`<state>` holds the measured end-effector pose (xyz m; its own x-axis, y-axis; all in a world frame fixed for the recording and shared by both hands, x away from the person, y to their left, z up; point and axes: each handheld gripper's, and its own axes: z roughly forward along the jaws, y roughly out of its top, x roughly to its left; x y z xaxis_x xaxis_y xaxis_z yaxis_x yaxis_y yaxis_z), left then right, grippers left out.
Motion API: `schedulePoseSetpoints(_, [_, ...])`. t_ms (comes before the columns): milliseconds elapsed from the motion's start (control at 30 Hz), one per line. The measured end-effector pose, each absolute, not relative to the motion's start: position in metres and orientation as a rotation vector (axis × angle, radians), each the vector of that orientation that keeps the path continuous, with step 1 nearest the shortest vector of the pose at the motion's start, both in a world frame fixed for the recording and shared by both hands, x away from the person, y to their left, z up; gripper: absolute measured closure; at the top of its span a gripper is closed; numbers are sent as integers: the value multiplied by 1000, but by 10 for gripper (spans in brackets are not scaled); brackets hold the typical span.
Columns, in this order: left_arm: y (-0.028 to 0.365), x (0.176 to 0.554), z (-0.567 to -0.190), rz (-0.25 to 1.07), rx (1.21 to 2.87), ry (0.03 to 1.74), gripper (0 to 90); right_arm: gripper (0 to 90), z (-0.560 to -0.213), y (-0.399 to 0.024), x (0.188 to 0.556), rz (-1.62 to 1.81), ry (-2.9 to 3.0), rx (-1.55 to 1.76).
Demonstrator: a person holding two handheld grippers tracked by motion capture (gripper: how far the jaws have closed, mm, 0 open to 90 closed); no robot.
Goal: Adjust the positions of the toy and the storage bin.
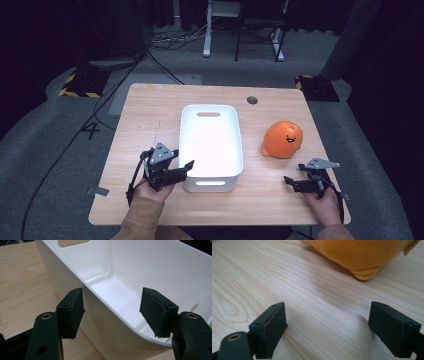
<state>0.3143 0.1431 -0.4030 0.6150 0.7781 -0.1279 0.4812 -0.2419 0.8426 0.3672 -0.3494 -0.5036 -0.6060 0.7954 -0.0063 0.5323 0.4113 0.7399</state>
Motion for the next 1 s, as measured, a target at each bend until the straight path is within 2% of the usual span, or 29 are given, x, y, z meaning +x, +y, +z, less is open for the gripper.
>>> schedulePoseSetpoints(1000, [89, 260, -404, 364, 1915, 893, 324, 148, -504, -349, 367, 1021, 2314, 1142])
